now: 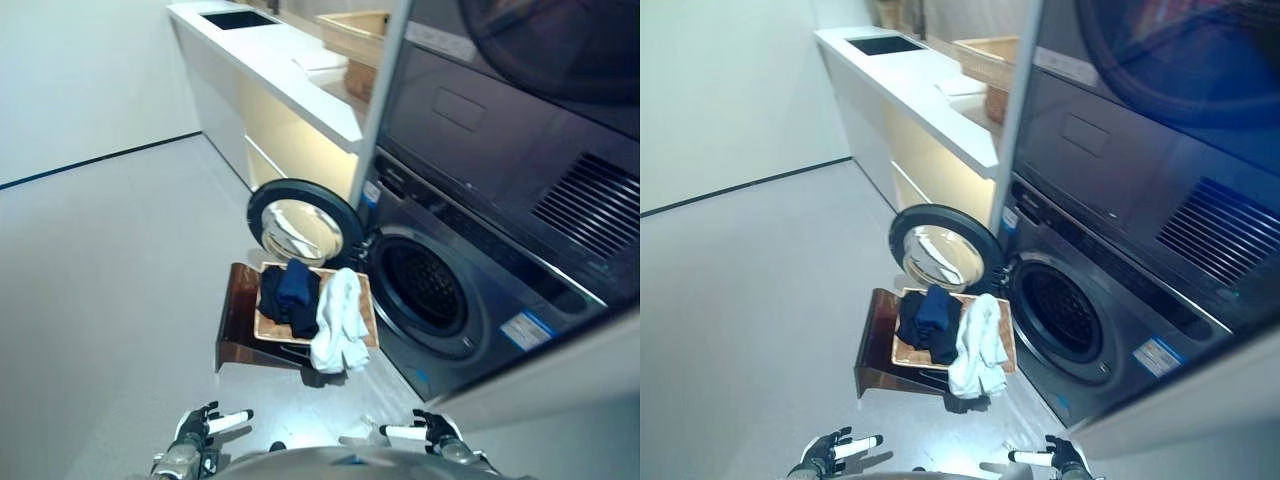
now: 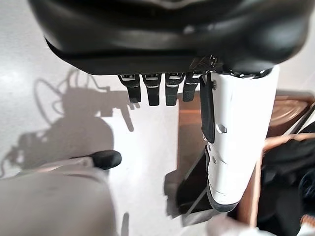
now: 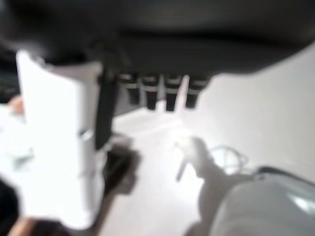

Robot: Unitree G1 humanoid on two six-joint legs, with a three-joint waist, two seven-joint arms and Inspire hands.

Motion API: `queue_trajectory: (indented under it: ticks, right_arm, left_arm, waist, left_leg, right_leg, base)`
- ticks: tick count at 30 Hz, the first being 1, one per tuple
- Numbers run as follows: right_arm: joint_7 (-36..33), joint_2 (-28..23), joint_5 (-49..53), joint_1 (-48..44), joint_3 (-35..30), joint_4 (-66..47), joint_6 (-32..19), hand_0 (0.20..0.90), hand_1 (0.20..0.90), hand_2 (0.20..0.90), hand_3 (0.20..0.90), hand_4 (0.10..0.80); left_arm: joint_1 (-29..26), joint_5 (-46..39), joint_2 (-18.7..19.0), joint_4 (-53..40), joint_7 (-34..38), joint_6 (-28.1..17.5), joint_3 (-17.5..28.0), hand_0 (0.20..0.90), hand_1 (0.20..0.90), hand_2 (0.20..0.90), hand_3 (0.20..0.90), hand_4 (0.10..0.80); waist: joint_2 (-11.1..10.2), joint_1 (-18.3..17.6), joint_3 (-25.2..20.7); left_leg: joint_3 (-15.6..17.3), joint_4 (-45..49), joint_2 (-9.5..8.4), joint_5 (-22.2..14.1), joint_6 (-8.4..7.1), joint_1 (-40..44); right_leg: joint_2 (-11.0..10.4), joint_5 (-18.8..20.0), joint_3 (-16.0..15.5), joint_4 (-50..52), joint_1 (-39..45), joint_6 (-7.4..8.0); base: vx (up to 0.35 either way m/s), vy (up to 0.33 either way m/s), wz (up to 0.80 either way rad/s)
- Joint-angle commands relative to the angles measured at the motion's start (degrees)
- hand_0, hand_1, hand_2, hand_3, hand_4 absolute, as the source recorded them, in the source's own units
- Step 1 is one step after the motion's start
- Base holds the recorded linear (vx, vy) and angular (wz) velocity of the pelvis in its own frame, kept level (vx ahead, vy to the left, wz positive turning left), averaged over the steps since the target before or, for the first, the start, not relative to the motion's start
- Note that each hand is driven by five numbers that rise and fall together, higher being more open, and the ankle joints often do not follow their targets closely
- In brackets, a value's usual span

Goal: Pick up the clothes and place them into the washing machine

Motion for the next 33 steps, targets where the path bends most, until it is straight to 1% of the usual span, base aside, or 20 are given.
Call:
queue_trajectory:
  ticks: [1,2,4,5,7,8,11,12,13,14,18,21,23,25,26,27,30,31,33]
  right_arm:
    - [-1.9,-1.5,1.8,-1.9,0.6,-2.7,-2.5,0.9,0.9,0.9,0.9,0.8]
    - [-2.0,-1.2,2.0,-1.6,0.3,-2.4,-2.5,0.9,0.9,0.9,0.9,0.8]
    - [-1.9,-0.9,2.4,-0.9,-0.7,-1.4,-2.3,0.9,0.9,0.9,0.9,0.8]
    - [-1.9,-1.0,2.3,-0.6,-0.9,-1.0,-2.1,0.9,0.9,0.9,0.9,0.8]
    - [-1.7,-1.2,2.1,0.0,-1.3,-0.2,-2.0,0.9,0.9,0.9,0.9,0.8]
    - [-1.9,-1.6,1.9,0.3,-1.7,0.3,-1.9,0.9,0.9,0.9,0.9,0.8]
    - [-1.7,-2.0,1.6,0.6,-2.0,0.5,-1.6,0.9,0.9,0.9,0.9,0.8]
    - [-1.4,-2.4,0.9,0.8,-2.0,0.8,-1.6,0.9,0.9,0.9,0.9,0.8]
    - [-1.4,-2.4,0.9,0.8,-2.0,0.8,-1.6,0.9,0.9,0.9,0.9,0.8]
    - [-1.4,-2.7,0.8,0.5,-2.0,0.4,-1.7,0.9,0.9,0.9,0.9,0.8]
    - [-1.8,-2.8,0.8,-1.6,-1.1,-1.8,-2.2,0.9,0.9,0.9,0.9,0.8]
    - [-2.0,-3.1,0.9,-3.2,-0.2,-4.9,-2.7,0.9,0.9,0.9,0.9,0.8]
    - [-3.0,-3.8,1.3,-6.5,1.2,-11.5,-3.6,0.9,0.9,0.9,0.9,0.8]
    - [-3.9,-4.1,1.5,-8.7,2.4,-14.2,-4.1,0.9,0.9,0.9,0.9,0.8]
    - [-3.9,-4.1,1.5,-8.7,2.4,-14.2,-4.1,0.9,0.9,0.9,0.9,0.8]
    - [-4.5,-4.6,0.0,-10.5,4.0,-16.7,-3.8,0.9,0.9,0.9,0.9,0.8]
    - [-5.4,-4.9,-2.3,-12.8,5.3,-15.5,-3.3,0.9,0.9,0.9,0.9,0.8]
    - [-6.0,-4.8,-3.1,-14.6,6.3,-14.5,-3.0,0.9,0.9,0.9,0.9,0.8]
    - [-6.2,-4.9,-3.4,-14.8,6.5,-14.2,-2.8,0.9,0.9,0.9,0.9,0.8]
  left_arm:
    - [-1.8,1.8,2.7,-1.3,0.1,-1.7,2.5,0.9,0.9,0.9,0.9,0.8]
    - [-1.9,2.1,2.8,-0.7,-0.2,-1.5,2.5,0.9,0.9,0.9,0.9,0.8]
    - [-1.6,2.9,2.7,0.1,-0.8,-1.3,2.6,0.9,0.9,0.9,0.9,0.8]
    - [-1.2,3.1,2.6,0.3,-0.9,-1.2,2.8,0.9,0.9,0.9,0.9,0.8]
    - [-0.9,3.4,2.5,0.4,-1.0,-1.3,3.2,0.9,0.9,0.9,0.9,0.8]
    - [-0.8,3.3,2.4,0.4,-1.0,-1.3,3.3,0.9,0.9,0.9,0.9,0.8]
    - [-0.3,3.7,2.3,0.5,-1.3,-1.3,3.6,0.9,0.9,0.9,0.9,0.8]
    - [0.4,3.6,1.9,0.5,-1.5,-1.3,4.0,0.9,0.9,0.9,0.9,0.8]
    - [0.4,3.6,1.9,0.5,-1.5,-1.3,4.0,0.9,0.9,0.9,0.9,0.8]
    - [1.1,3.7,1.5,0.7,-1.7,-1.3,4.0,0.9,0.9,0.9,0.9,0.8]
    - [1.7,4.0,1.4,0.9,-1.3,-1.4,4.3,0.9,0.9,0.9,0.9,0.8]
    - [1.7,3.9,1.5,0.6,-1.2,-1.5,4.4,0.9,0.9,0.9,0.9,0.8]
    - [1.4,3.2,2.0,0.1,-0.3,-1.8,5.0,0.9,0.9,0.9,0.9,0.8]
    - [1.0,1.9,2.4,-0.9,0.7,-2.2,5.3,0.9,0.9,0.9,0.9,0.8]
    - [1.0,1.9,2.4,-0.9,0.7,-2.2,5.3,0.9,0.9,0.9,0.9,0.8]
    - [0.3,0.8,2.6,-1.5,1.1,-2.4,5.3,0.9,0.9,0.9,0.9,0.8]
    - [-0.8,-0.2,2.5,-1.9,1.7,-2.7,4.8,0.9,0.9,0.9,0.9,0.8]
    - [-1.7,-1.1,2.4,-1.9,2.5,-2.8,4.5,0.9,0.9,0.9,0.9,0.8]
    - [-1.7,-1.1,2.3,-2.0,2.7,-2.7,4.5,0.9,0.9,0.9,0.9,0.8]
  waist:
    - [0.1,-1.2,0.9]
    - [0.4,-2.2,2.2]
    - [0.5,-3.2,2.9]
    - [0.3,-3.5,3.4]
    - [-0.2,-4.0,4.0]
    - [-0.6,-3.9,4.3]
    - [-1.1,-4.1,4.8]
    - [-1.3,-3.7,4.6]
    - [-1.3,-3.7,4.6]
    - [-1.2,-3.4,3.7]
    - [-0.9,-2.4,2.6]
    - [-0.8,-1.9,2.9]
    - [-0.3,-1.9,3.5]
    - [0.2,-2.0,4.7]
    - [0.2,-2.0,4.7]
    - [0.2,-2.1,6.1]
    - [0.0,-1.8,7.0]
    - [-0.4,-1.5,7.6]
    - [-0.8,-1.4,7.8]
  left_leg:
    - [-2.8,1.1,-0.09,3.8,-4.74,-4.9]
    - [-3.4,-0.1,0.35,3.3,-5.2,-1.9]
    - [-4.3,-1.0,0.84,2.7,-5.54,0.2]
    - [-4.5,-1.6,0.8,2.5,-5.49,1.6]
    - [-4.9,-2.7,0.26,2.5,-5.54,3.5]
    - [-5.2,-2.5,0.02,1.7,-5.53,4.1]
    - [-6.0,-2.2,-0.46,1.1,-5.39,5.6]
    - [-6.1,-2.9,-0.86,1.0,-5.19,6.6]
    - [-6.1,-2.9,-0.86,1.0,-5.19,6.6]
    - [-6.3,-3.7,-1.14,0.8,-5.12,7.0]
    - [-5.7,-3.8,-1.05,0.1,-5.45,6.5]
    - [-6.2,-3.1,-1.22,-0.1,-5.43,5.8]
    - [-6.2,-2.6,-1.45,-0.7,-4.97,5.2]
    - [-6.5,-2.3,-1.36,-0.4,-4.61,4.8]
    - [-6.4,-2.3,-1.37,-0.4,-4.61,4.7]
    - [-7.1,-1.7,-1.23,-0.5,-4.78,4.0]
    - [-7.6,-1.4,-1.04,-0.7,-5.11,2.8]
    - [-8.0,-1.3,-0.66,-0.7,-5.42,2.3]
    - [-8.5,-1.3,-0.63,-0.9,-5.71,2.4]
  right_leg:
    - [1.4,16.3,-4.5,-9.1,4.4,-3.26]
    - [2.0,10.3,-8.0,-12.6,2.0,-3.5]
    - [3.1,6.2,-9.6,-17.9,-0.3,-3.48]
    - [3.7,5.9,-9.5,-20.7,-0.7,-3.28]
    - [5.1,6.9,-7.8,-26.8,-1.9,-2.57]
    - [5.0,7.6,-7.8,-29.2,-2.7,-2.05]
    - [4.9,8.3,-7.7,-30.1,-1.5,-1.64]
    - [4.7,9.5,-7.8,-30.4,-0.2,-1.25]
    - [4.7,9.5,-7.8,-30.4,-0.1,-1.25]
    - [4.5,10.0,-7.6,-31.7,0.9,-1.06]
    - [4.6,9.1,-8.2,-35.3,2.0,-0.73]
    - [4.5,8.7,-8.0,-35.0,1.7,-0.72]
    - [4.4,8.2,-6.3,-31.4,-0.7,-0.63]
    - [5.0,8.0,-4.0,-26.3,-3.2,-1.04]
    - [5.0,7.9,-4.0,-26.2,-3.3,-1.04]
    - [5.5,6.7,-2.9,-25.9,-4.4,-1.72]
    - [5.6,6.6,-3.0,-29.3,-5.5,-1.9]
    - [5.7,7.7,-3.3,-31.7,-7.4,-1.61]
    - [5.8,7.5,-3.2,-32.5,-7.0,-1.61]
  base:
    - [0.195,0.122,0.22]
    - [0.192,0.086,0.23]
    - [0.209,0.077,0.23]
    - [0.169,0.037,0.15]
    - [0.168,0.025,0.08]
    - [0.155,0.024,0.13]
    - [0.131,0.018,0.16]
    - [0.077,0.003,0.02]
    - [0.175,-0.003,0.01]
    - [0.098,-0.006,0.0]
    - [0.115,-0.02,-0.17]
    - [0.028,-0.014,-0.25]
    - [0.014,0.006,-0.26]
    - [-0.026,0.013,-0.06]
    - [-0.03,-0.015,0.04]
    - [-0.014,-0.048,0.1]
    - [0.008,-0.087,0.15]
    - [0.036,-0.139,0.2]
    - [0.089,-0.112,0.19]
